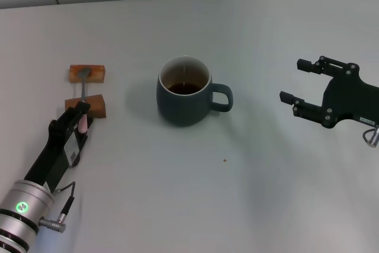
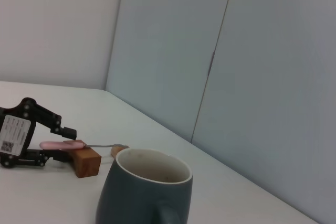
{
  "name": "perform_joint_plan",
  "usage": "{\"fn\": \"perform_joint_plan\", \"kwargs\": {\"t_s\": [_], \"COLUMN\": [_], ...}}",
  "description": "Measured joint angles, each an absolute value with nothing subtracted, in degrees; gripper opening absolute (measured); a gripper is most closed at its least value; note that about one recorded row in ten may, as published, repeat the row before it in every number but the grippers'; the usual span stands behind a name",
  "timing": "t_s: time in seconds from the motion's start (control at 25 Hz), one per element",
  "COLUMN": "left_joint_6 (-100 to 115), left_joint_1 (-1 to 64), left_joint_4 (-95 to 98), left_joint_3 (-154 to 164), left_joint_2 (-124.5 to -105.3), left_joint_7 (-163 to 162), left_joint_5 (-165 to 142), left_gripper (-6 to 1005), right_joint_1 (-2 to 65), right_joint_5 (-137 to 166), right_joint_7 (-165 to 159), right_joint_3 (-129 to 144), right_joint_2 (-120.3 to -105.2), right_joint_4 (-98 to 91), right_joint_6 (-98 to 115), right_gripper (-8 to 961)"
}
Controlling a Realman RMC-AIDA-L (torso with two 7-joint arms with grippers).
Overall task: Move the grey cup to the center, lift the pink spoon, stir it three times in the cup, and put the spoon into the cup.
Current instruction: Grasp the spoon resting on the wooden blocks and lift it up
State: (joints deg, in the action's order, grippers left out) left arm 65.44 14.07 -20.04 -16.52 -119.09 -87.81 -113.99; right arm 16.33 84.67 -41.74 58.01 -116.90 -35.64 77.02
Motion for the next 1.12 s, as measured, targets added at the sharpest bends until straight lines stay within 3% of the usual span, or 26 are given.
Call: {"fn": "perform_joint_plan", "kwargs": {"t_s": [1.12], "left_joint_6": [63.5], "left_joint_1": [14.3], "left_joint_4": [-20.7], "left_joint_3": [-17.5], "left_joint_2": [-119.09], "left_joint_7": [-87.3], "left_joint_5": [-114.0], "left_gripper": [239], "right_joint_1": [17.3], "right_joint_5": [85.0], "right_joint_7": [-41.8], "right_joint_3": [57.5], "right_joint_2": [-116.07], "right_joint_4": [-34.1], "right_joint_6": [76.9], "right_gripper": [682]}}
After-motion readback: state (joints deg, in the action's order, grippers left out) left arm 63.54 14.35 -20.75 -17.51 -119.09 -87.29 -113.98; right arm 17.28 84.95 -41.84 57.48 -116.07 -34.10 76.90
